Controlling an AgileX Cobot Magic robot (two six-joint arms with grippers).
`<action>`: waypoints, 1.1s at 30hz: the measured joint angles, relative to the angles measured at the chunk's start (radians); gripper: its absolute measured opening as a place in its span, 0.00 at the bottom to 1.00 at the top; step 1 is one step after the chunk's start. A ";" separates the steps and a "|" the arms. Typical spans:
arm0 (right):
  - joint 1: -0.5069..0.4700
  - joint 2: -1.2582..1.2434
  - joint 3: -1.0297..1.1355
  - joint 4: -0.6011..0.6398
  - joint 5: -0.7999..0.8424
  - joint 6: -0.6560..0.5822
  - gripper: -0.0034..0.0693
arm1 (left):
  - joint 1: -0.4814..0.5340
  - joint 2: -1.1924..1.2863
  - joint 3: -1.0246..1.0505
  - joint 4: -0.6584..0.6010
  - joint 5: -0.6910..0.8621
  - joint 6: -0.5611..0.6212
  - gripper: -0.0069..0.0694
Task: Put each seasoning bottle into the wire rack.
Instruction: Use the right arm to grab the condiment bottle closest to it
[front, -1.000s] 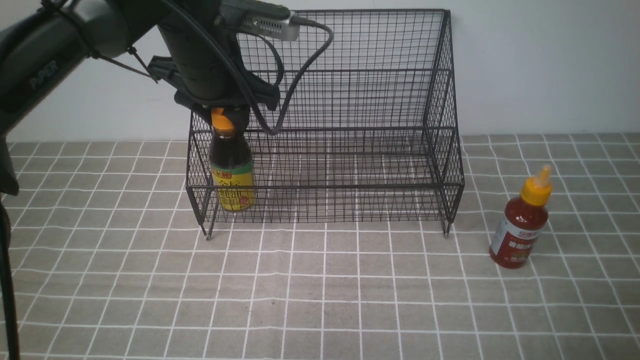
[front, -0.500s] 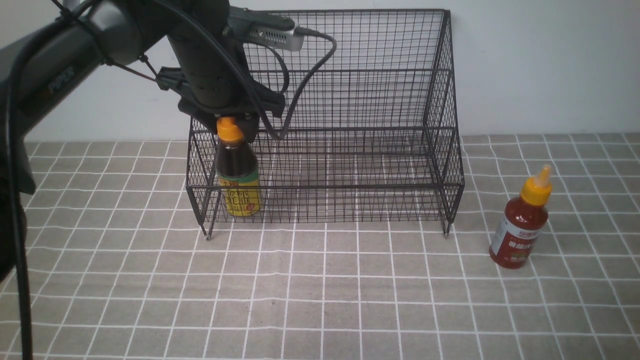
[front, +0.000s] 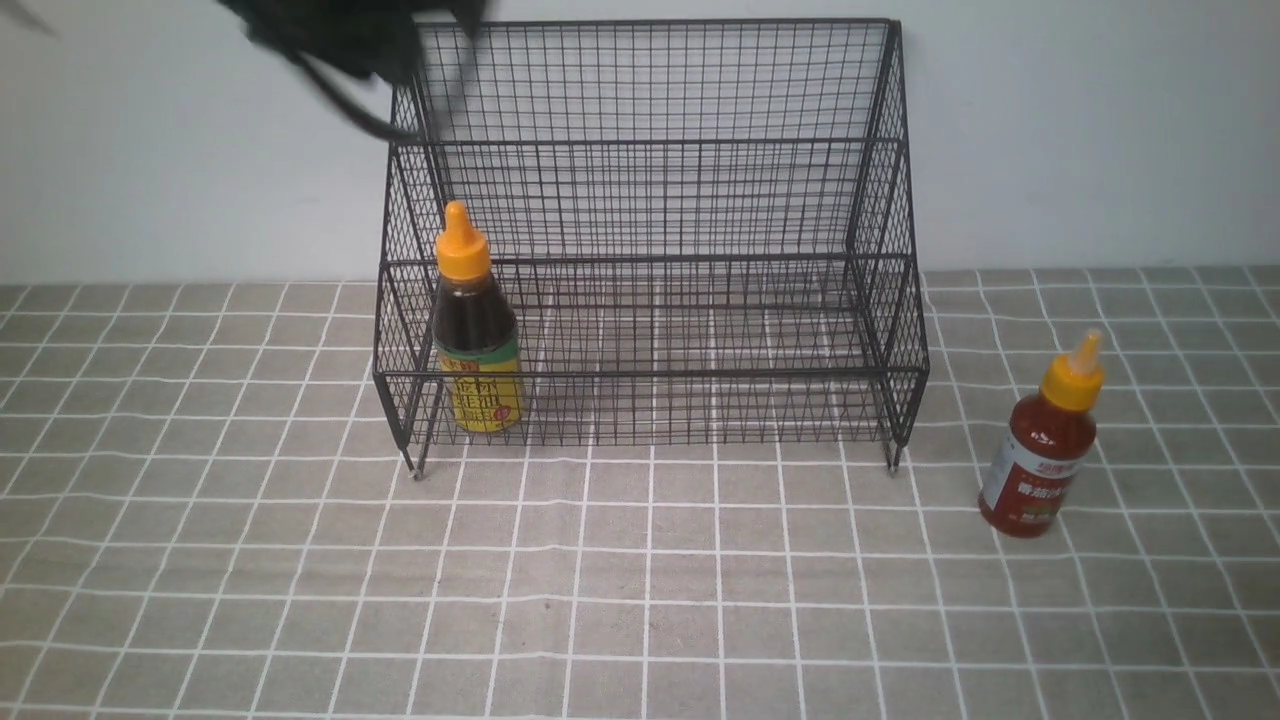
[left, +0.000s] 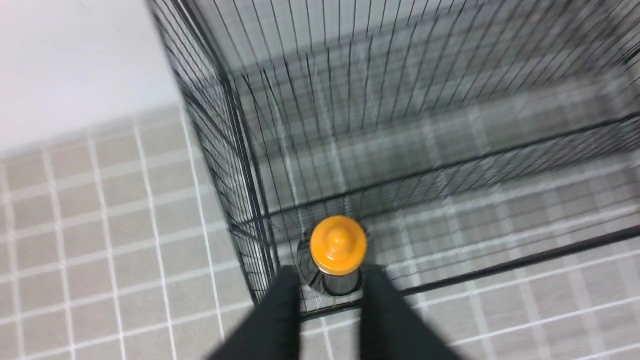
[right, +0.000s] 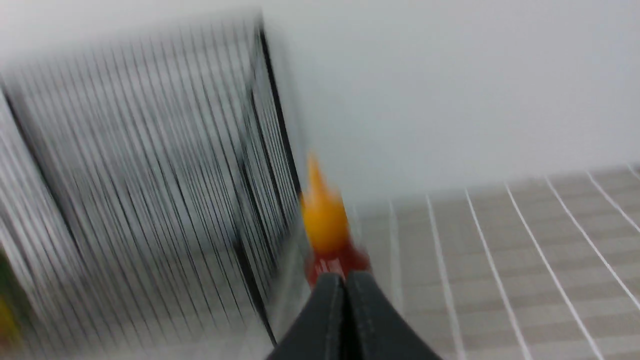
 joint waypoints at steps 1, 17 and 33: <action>0.000 0.000 0.000 0.051 -0.052 0.019 0.03 | 0.000 -0.051 0.015 -0.009 0.001 0.000 0.12; 0.000 0.046 -0.145 0.209 -0.052 0.104 0.03 | 0.000 -1.011 0.957 -0.015 -0.246 -0.001 0.08; 0.000 1.202 -1.247 -0.096 1.178 -0.066 0.14 | 0.000 -1.272 1.381 -0.014 -0.384 -0.026 0.08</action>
